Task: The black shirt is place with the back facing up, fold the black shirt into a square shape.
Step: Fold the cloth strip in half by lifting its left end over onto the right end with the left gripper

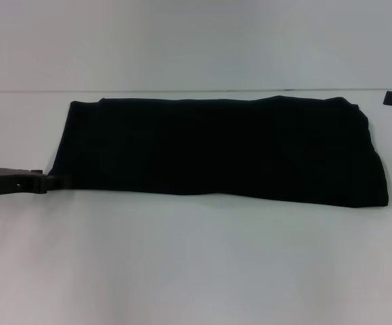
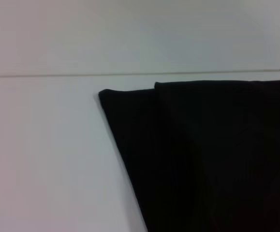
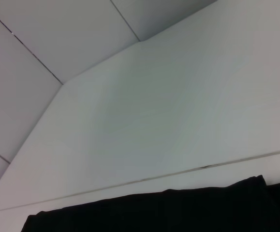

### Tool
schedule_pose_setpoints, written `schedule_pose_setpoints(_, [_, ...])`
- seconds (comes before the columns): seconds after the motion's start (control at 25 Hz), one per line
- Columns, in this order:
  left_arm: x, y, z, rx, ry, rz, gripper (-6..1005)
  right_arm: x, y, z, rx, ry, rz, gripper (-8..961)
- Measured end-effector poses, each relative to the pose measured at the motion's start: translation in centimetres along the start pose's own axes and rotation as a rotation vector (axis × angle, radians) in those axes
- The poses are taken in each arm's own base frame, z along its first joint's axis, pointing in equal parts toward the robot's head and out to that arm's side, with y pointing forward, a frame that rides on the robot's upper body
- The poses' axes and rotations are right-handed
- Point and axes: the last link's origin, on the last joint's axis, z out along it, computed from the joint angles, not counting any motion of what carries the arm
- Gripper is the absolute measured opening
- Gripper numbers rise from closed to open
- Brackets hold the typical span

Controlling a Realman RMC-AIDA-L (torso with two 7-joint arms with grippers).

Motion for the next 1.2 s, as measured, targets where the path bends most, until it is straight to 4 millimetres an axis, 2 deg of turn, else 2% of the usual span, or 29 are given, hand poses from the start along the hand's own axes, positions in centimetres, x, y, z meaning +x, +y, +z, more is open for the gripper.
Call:
schedule_pose_setpoints(0.2, [0.03,0.25,0.22,-0.009,-0.006,0.017,696,0.06,-0.07,-0.01,0.004,0.001,0.000,595])
schedule_pose_setpoints(0.64, [0.27,0.10,0.31,0.009,-0.006,0.034,579,0.42,-0.31,-0.07,0.011,0.002,0.007,596])
schedule_pose_setpoints(0.84, [0.40,0.08,0.40,0.016,-0.016,0.046,333,0.54,-0.34,-0.07,0.011,0.003,0.010,594])
schedule_pose_setpoints(1.2, [0.44,0.07,0.45,0.020,-0.018,0.048,87,0.81,-0.48,-0.08,0.020,0.019,0.004,591])
